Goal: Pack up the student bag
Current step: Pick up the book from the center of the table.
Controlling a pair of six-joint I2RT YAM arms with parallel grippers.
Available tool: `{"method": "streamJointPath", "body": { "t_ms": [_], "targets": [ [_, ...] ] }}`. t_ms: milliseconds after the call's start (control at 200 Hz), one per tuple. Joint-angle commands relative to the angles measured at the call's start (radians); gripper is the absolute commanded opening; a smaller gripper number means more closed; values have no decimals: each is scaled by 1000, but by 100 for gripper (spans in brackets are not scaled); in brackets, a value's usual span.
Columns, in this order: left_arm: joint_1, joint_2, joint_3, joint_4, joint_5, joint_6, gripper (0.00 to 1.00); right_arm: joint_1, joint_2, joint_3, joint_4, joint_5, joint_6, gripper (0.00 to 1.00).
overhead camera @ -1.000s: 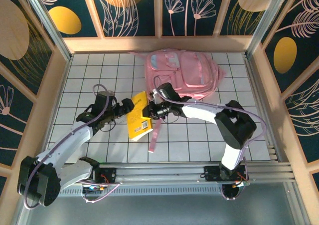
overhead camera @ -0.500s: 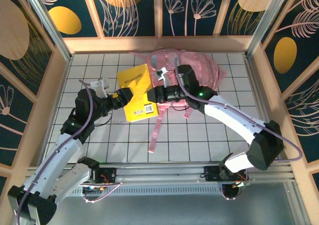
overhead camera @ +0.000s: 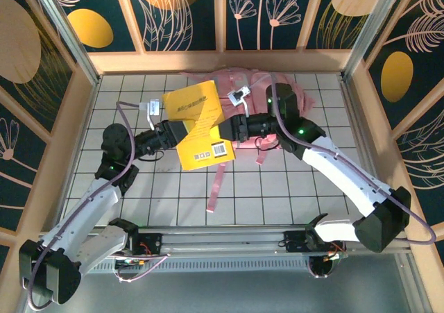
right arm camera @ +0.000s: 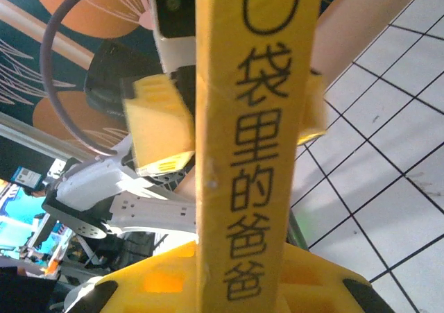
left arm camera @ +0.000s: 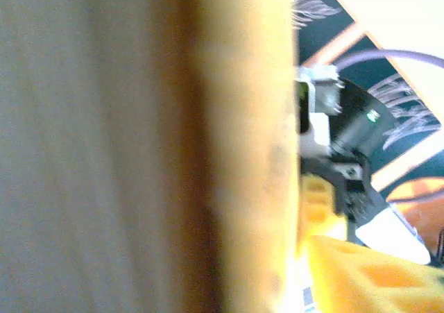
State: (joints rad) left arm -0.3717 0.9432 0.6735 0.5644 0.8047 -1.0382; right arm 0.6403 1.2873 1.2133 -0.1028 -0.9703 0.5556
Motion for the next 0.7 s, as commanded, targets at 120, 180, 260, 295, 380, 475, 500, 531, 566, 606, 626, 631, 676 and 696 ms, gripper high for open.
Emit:
{"method": "streamJointPath", "body": {
  "t_ms": [120, 180, 260, 295, 380, 475, 500, 531, 566, 606, 626, 631, 676, 696],
  "targets": [
    [5, 11, -65, 305, 85, -142, 10, -51, -28, -2, 78, -67, -10, 0],
    [4, 17, -75, 325, 84, -148, 0, -59, -22, -4, 76, -67, -10, 0],
    [5, 19, -77, 327, 72, -148, 0, -65, -22, -6, 78, -57, -5, 0],
    [5, 16, -75, 325, 60, -145, 0, -67, -23, -7, 80, -45, -2, 8],
    [5, -6, -74, 311, -19, -139, 0, -71, -43, -39, 137, 20, 51, 42],
    [5, -33, -96, 349, -158, -170, 0, -67, -85, -131, 293, 119, 168, 70],
    [4, -36, -106, 368, -195, -183, 0, -61, -102, -162, 339, 166, 198, 74],
    [4, -37, -117, 397, -235, -203, 0, -53, -122, -196, 386, 212, 223, 77],
    [3, -34, -132, 439, -271, -227, 0, -40, -144, -238, 451, 262, 253, 80],
    [2, -27, -149, 489, -316, -254, 0, -26, -165, -285, 527, 312, 291, 82],
    [1, -23, -156, 510, -335, -265, 0, -16, -172, -305, 561, 337, 308, 83],
    [0, -22, -159, 515, -340, -267, 0, -16, -172, -305, 561, 337, 308, 83],
    [-5, -14, -172, 551, -376, -282, 0, 10, -186, -357, 651, 407, 343, 85],
    [-10, -12, -176, 562, -392, -284, 0, 23, -190, -381, 692, 440, 356, 85]
  ]
}}
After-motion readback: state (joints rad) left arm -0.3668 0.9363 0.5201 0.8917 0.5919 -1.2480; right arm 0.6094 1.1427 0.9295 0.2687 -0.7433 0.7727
